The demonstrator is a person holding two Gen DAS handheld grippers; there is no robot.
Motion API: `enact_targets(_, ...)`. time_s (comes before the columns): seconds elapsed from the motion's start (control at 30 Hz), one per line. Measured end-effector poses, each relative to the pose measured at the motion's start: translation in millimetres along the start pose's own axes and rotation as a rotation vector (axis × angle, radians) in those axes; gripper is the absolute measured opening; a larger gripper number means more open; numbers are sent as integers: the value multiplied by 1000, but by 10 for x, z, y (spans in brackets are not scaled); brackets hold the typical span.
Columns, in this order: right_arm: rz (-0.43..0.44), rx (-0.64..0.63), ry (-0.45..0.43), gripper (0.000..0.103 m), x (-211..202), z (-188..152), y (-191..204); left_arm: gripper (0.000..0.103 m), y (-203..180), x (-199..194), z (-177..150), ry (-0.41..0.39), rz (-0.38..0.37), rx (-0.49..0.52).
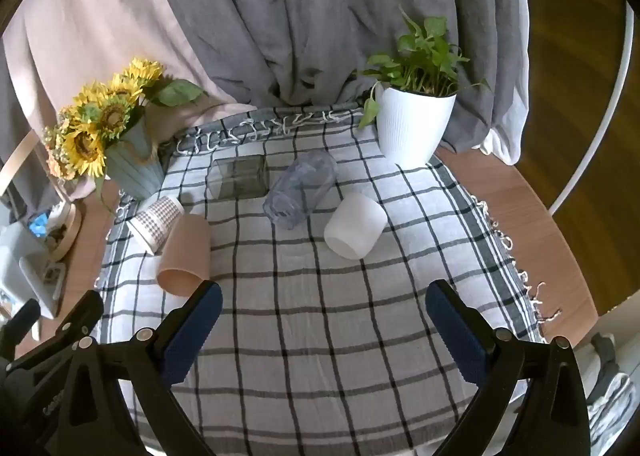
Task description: Flip cup upside down
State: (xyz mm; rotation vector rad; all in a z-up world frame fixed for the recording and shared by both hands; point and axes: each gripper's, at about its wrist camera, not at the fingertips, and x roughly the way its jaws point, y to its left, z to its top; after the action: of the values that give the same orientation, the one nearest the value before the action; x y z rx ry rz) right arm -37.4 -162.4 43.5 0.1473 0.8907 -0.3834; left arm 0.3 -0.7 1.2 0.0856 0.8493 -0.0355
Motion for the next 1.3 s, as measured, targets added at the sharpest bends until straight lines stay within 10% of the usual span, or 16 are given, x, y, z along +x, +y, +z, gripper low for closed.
enact_targets(1.3, 7, 22, -10, 102, -40, -6, -65, 103, -29, -87, 23, -12, -25, -3)
